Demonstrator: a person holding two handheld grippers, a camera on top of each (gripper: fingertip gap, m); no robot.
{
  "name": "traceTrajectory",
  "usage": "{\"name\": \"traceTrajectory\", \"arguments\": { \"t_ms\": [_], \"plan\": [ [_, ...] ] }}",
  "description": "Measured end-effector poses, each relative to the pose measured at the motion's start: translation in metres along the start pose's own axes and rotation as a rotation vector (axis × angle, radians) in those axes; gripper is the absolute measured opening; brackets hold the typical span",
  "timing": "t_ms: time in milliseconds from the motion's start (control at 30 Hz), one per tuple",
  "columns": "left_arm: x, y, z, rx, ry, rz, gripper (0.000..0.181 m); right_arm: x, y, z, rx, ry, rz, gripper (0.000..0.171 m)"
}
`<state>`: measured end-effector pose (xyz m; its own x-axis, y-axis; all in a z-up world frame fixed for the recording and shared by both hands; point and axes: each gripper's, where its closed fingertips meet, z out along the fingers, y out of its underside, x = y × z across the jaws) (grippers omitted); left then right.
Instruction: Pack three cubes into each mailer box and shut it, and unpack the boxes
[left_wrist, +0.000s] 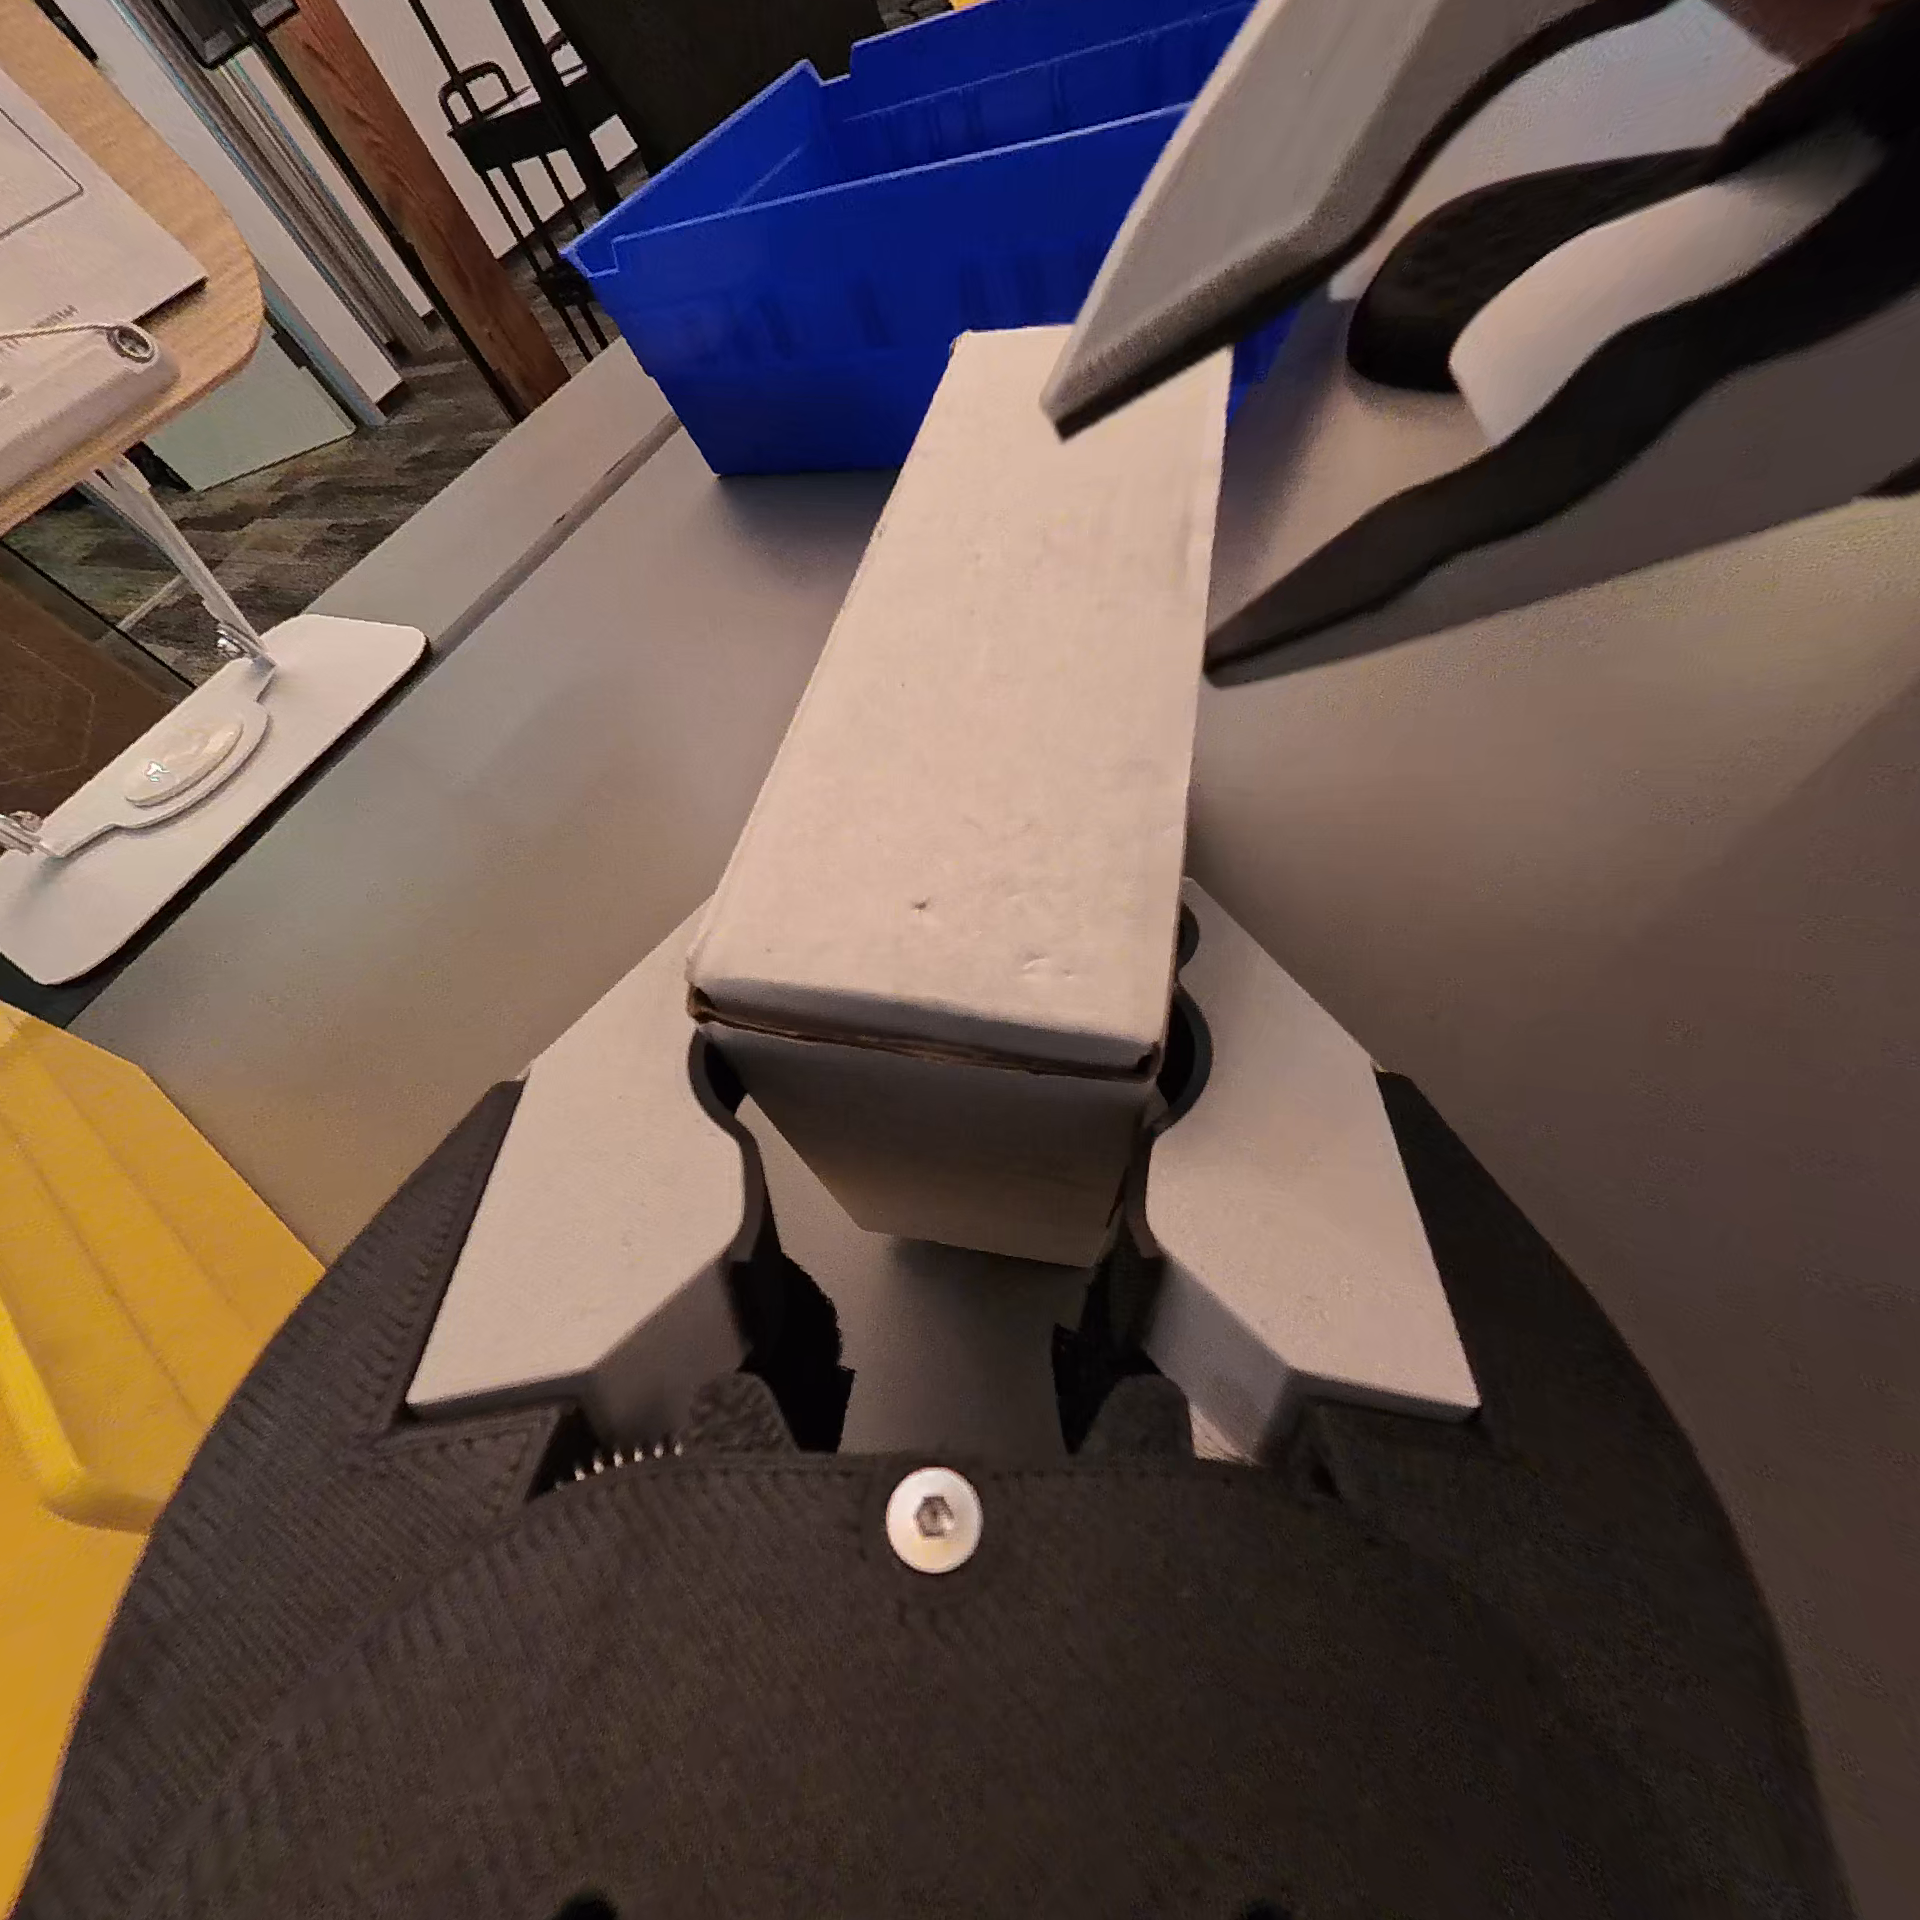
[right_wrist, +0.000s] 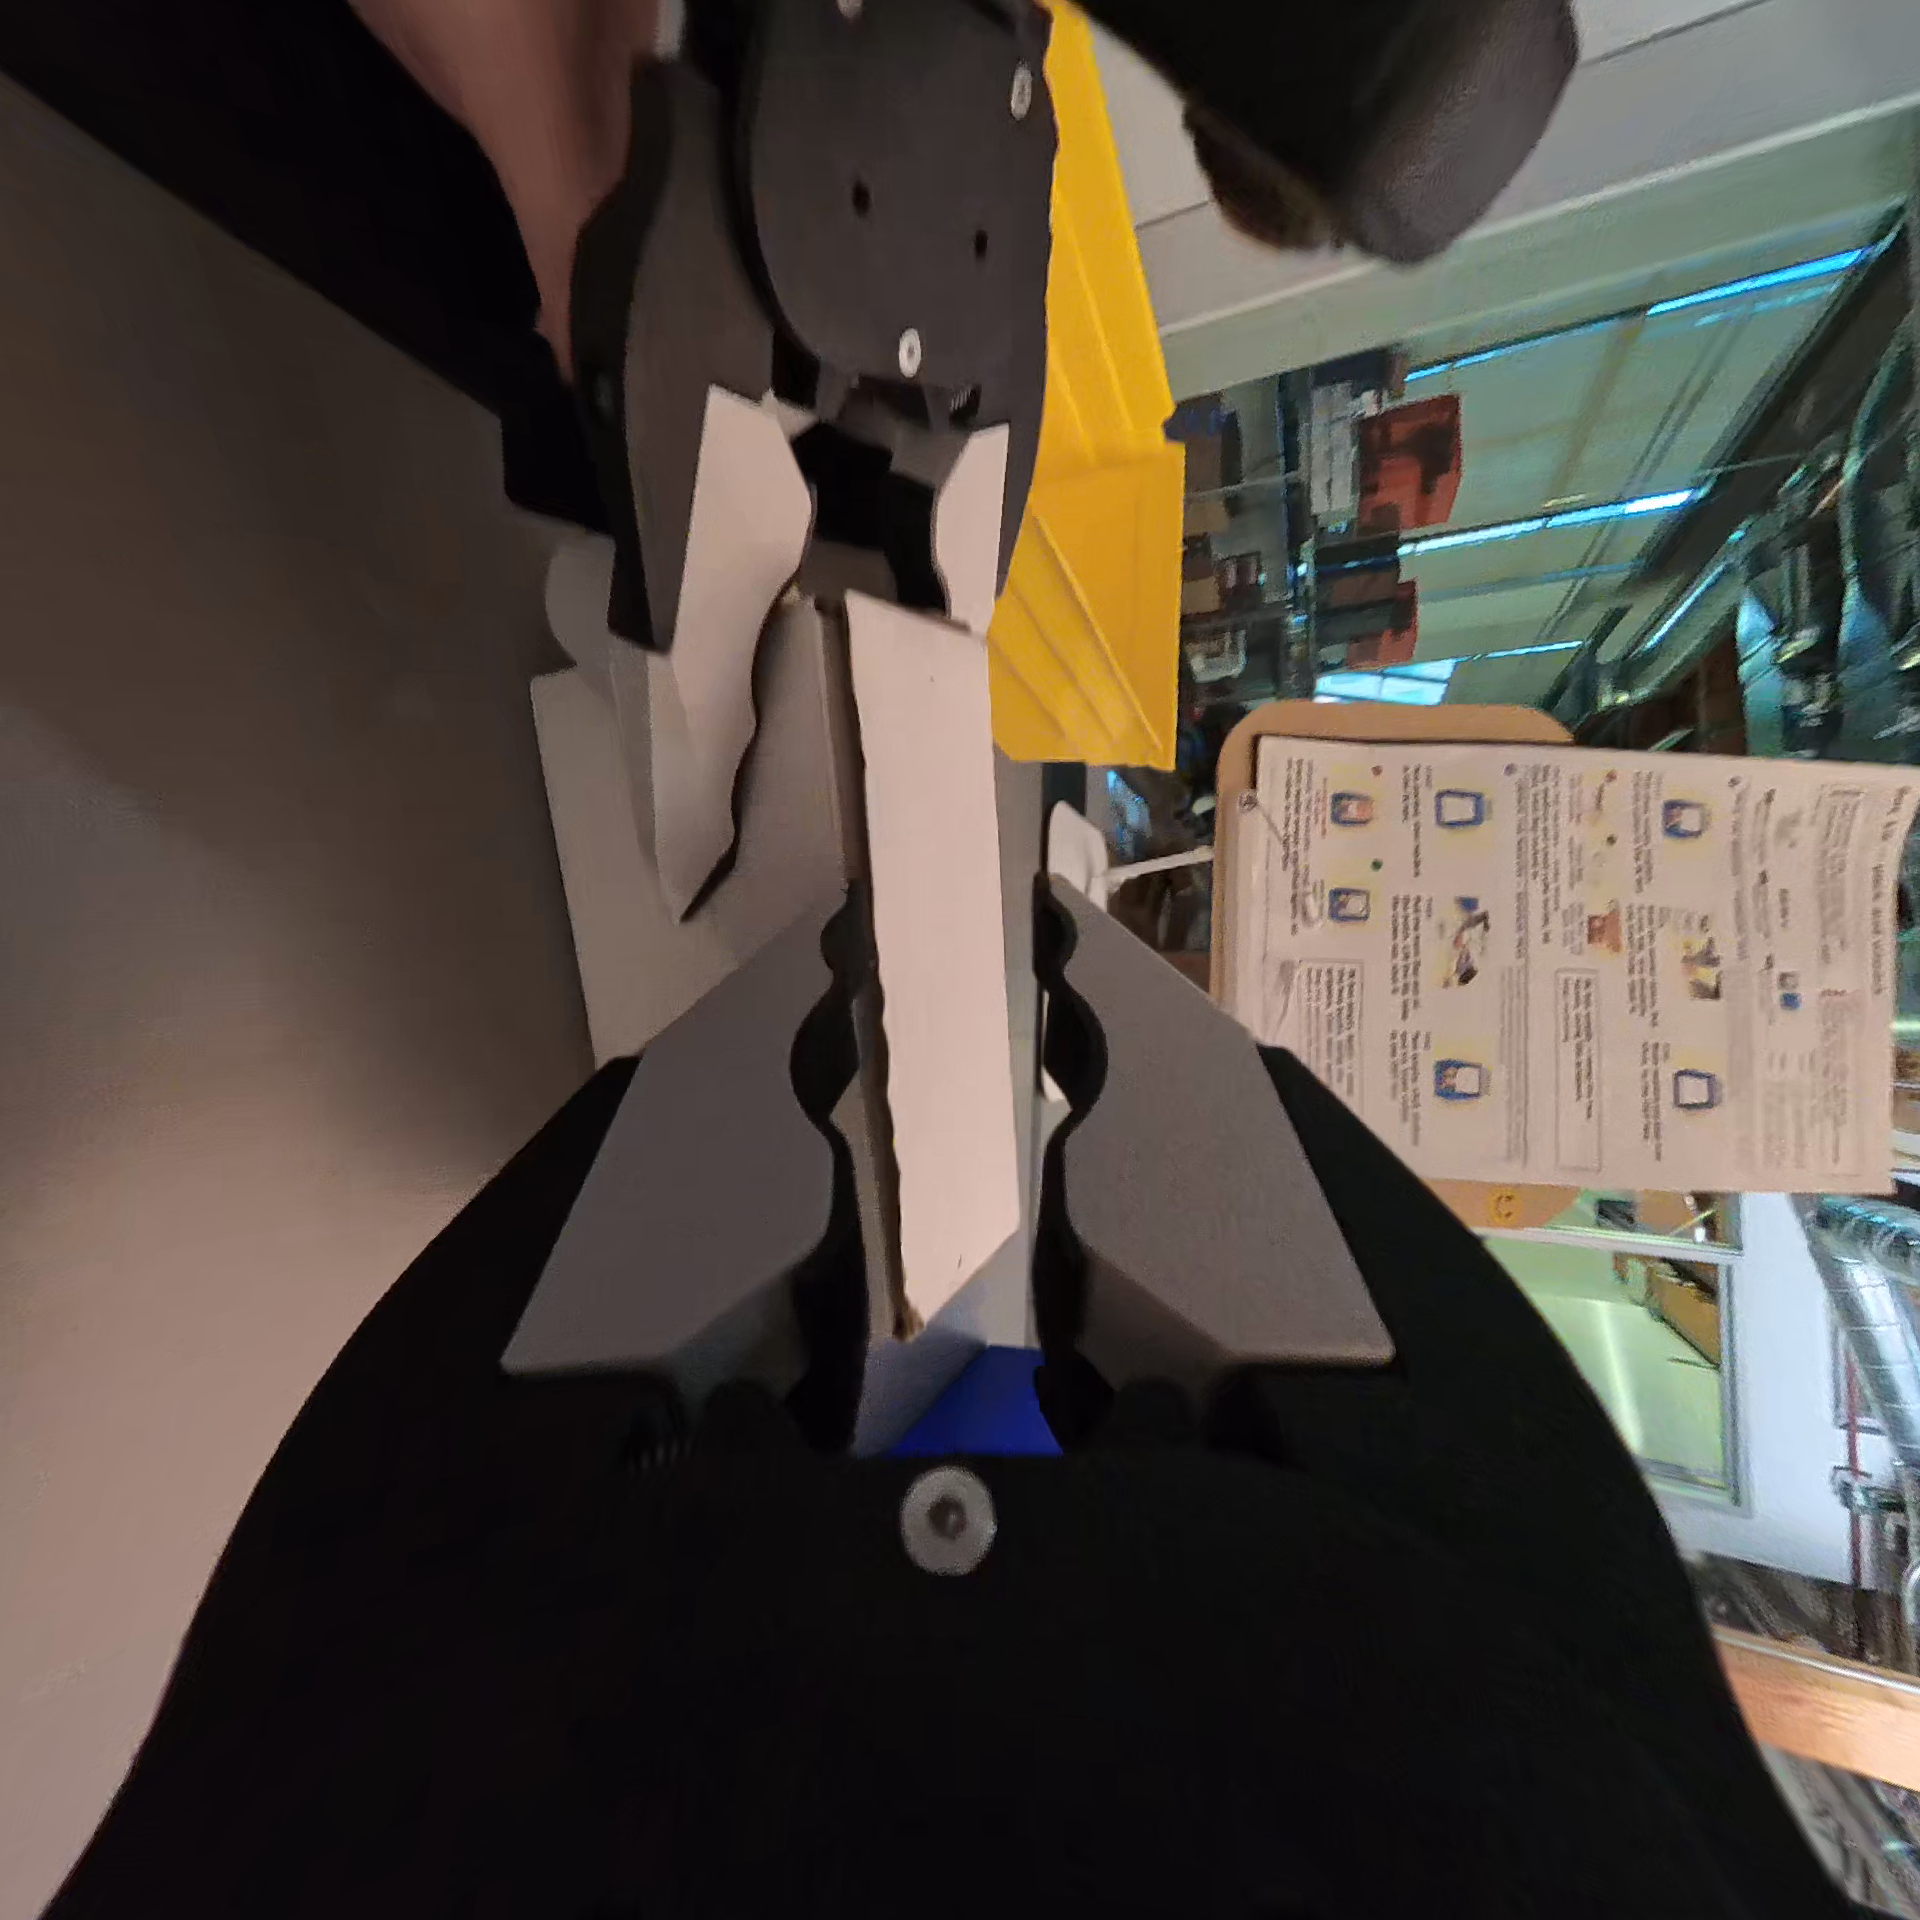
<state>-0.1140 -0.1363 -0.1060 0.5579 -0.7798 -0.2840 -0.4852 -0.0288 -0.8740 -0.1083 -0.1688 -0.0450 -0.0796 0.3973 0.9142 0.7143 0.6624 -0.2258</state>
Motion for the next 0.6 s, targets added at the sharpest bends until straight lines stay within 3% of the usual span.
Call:
{"name": "traceTrajectory", "arguments": {
  "t_ms": [600],
  "plan": [
    [-0.001,0.0,-0.001,0.001,0.002,-0.008,0.076,0.015,0.005,-0.005,0.01,0.093,0.033,0.036]
  ]
}}
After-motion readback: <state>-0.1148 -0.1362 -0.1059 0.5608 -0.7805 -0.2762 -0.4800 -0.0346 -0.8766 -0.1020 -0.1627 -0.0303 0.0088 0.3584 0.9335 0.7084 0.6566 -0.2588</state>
